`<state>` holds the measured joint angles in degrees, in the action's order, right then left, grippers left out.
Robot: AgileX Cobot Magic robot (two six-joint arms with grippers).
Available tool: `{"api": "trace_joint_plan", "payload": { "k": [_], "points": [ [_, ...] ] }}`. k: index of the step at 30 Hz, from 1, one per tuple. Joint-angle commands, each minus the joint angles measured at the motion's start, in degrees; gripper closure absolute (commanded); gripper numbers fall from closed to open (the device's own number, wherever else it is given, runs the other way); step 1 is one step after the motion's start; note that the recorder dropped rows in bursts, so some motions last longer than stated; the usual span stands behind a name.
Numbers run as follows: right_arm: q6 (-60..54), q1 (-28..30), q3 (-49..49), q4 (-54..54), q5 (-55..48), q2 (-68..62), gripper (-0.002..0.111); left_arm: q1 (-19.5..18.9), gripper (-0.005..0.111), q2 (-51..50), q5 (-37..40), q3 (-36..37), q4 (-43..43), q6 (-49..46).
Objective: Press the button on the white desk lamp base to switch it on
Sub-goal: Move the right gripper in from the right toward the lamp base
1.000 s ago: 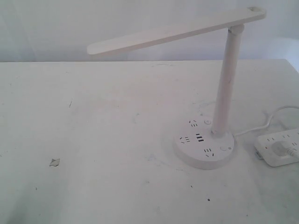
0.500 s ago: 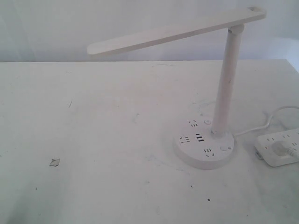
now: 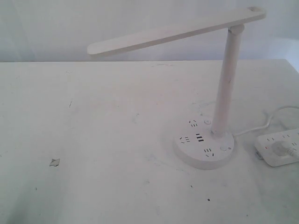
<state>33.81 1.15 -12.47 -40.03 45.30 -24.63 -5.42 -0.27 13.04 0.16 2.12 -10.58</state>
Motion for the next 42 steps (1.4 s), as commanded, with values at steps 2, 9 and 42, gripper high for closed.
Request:
{"api": "trace_joint_plan", "payload": {
  "k": [2,9,42],
  "points": [
    [6.75,0.02,-4.15,-8.64,-0.30,-15.89,0.108,-0.11,0.106,0.27,-0.16,-0.16,0.37,0.04],
    [8.07,-0.11,-5.11,-8.65,-7.93,-29.26,0.108,-0.11,0.106,0.27,-0.16,-0.16,0.37,0.04],
    [9.97,-14.30,-16.64,-4.38,-33.58,-51.47,0.108,-0.11,0.106,0.27,-0.16,-0.16,0.37,0.04]
  ]
}}
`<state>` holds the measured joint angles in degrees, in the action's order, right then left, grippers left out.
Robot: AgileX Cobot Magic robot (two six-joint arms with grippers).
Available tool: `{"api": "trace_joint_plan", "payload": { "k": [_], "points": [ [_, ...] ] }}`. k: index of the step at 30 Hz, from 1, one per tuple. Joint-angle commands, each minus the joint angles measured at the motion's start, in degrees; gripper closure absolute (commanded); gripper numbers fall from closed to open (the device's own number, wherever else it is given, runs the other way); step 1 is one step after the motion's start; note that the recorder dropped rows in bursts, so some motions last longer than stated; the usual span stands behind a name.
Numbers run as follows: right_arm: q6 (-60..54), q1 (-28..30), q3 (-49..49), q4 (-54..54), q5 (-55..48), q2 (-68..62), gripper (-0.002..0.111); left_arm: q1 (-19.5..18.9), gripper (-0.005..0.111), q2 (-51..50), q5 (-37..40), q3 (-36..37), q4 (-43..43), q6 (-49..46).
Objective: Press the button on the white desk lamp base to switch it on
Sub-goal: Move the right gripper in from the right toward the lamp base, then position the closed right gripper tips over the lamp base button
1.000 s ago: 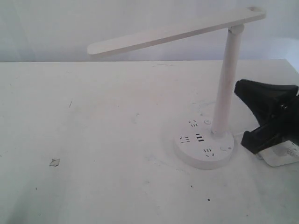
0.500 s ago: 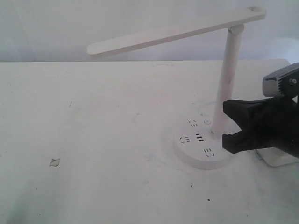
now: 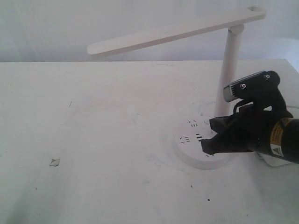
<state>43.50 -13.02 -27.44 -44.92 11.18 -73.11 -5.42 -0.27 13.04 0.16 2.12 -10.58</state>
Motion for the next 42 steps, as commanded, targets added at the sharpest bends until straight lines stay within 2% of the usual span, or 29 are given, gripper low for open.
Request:
{"api": "trace_joint_plan", "payload": {
  "k": [1,10,42],
  "points": [
    [0.28,-0.13,-2.01,0.51,0.64,-3.87,0.108,-0.11,0.106,0.27,-0.16,-0.16,0.37,0.04],
    [0.28,-0.13,-3.33,1.26,1.84,-8.05,0.108,-0.11,0.106,0.27,-0.16,-0.16,0.37,0.04],
    [-2.70,-0.13,-7.43,1.38,5.92,-8.77,0.108,-0.11,0.106,0.27,-0.16,-0.16,0.37,0.04]
  ]
}}
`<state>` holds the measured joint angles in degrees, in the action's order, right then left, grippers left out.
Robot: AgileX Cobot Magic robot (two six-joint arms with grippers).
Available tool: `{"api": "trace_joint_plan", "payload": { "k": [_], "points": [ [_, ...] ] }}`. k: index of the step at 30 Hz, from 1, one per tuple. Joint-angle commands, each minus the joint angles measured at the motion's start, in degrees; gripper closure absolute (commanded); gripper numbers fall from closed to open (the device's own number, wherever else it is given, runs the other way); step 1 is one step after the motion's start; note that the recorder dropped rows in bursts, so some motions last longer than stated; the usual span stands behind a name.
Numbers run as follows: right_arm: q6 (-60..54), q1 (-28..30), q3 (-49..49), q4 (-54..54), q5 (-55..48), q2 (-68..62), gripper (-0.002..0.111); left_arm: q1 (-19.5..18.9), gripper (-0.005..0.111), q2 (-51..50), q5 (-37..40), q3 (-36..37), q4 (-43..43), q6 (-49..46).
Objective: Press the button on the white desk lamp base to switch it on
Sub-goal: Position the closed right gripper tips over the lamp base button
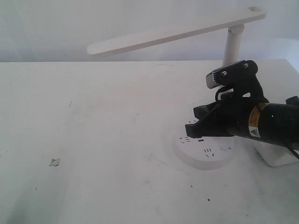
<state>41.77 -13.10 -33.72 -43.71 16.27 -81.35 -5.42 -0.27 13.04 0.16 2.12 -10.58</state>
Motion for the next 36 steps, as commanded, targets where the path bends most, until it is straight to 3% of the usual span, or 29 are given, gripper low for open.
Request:
{"api": "trace_joint_plan", "payload": {
  "k": [1,17,28,36],
  "points": [
    [-0.98,-0.05,-1.37,0.17,0.82,-0.82,0.108,-0.11,0.106,0.27,-0.16,-0.16,0.37,0.04],
    [2.08,-1.78,-0.84,0.14,-7.44,-8.43,0.108,-0.11,0.106,0.27,-0.16,-0.16,0.37,0.04],
    [1.96,-5.77,-0.56,0.15,-21.06,-7.58,0.108,-0.11,0.106,0.27,-0.16,-0.16,0.37,0.04],
    [1.96,-5.77,3.74,0.15,-16.27,-0.49,0.108,-0.11,0.106,0.27,-0.16,-0.16,0.37,0.04]
  ]
}}
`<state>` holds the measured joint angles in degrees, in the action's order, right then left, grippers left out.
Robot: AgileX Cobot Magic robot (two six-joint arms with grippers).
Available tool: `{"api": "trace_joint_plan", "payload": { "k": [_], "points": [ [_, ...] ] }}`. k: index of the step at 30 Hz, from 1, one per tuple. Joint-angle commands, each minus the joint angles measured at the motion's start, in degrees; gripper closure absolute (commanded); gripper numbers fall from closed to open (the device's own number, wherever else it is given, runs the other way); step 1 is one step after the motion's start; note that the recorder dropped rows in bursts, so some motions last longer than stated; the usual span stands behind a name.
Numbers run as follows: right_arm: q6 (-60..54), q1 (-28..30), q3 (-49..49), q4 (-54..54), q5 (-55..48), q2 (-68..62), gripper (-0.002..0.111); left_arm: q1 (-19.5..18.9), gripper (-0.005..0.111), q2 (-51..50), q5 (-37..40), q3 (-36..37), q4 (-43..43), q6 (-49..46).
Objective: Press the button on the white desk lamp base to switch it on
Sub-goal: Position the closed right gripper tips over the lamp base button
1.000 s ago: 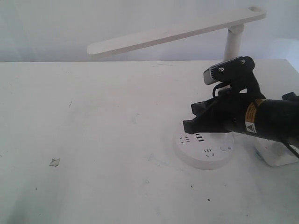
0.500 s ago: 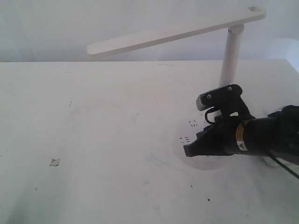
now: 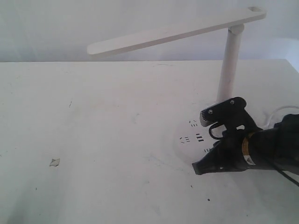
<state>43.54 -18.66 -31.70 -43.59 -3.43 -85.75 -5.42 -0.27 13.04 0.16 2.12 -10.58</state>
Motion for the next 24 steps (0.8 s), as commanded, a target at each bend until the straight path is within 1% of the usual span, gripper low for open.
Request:
{"api": "trace_joint_plan", "payload": {
  "k": [1,7,13,18,21,24],
  "points": [
    [0.19,-0.21,1.73,0.03,3.76,4.69,0.108,-0.11,0.106,0.27,-0.16,-0.16,0.37,0.04],
    [0.19,0.17,1.73,0.03,3.43,6.89,0.108,-0.11,0.106,0.27,-0.16,-0.16,0.37,0.04],
    [0.33,0.41,1.73,-0.11,-0.87,6.23,0.108,-0.11,0.106,0.27,-0.16,-0.16,0.37,0.04],
    [5.85,0.41,1.73,0.17,-0.36,6.23,0.108,-0.11,0.106,0.27,-0.16,-0.16,0.37,0.04],
    [5.98,0.41,1.54,0.17,-0.89,6.23,0.108,-0.11,0.106,0.27,-0.16,-0.16,0.37,0.04],
    [5.98,0.41,1.49,-0.18,-4.04,6.23,0.108,-0.11,0.106,0.27,-0.16,-0.16,0.37,0.04]
  ]
}}
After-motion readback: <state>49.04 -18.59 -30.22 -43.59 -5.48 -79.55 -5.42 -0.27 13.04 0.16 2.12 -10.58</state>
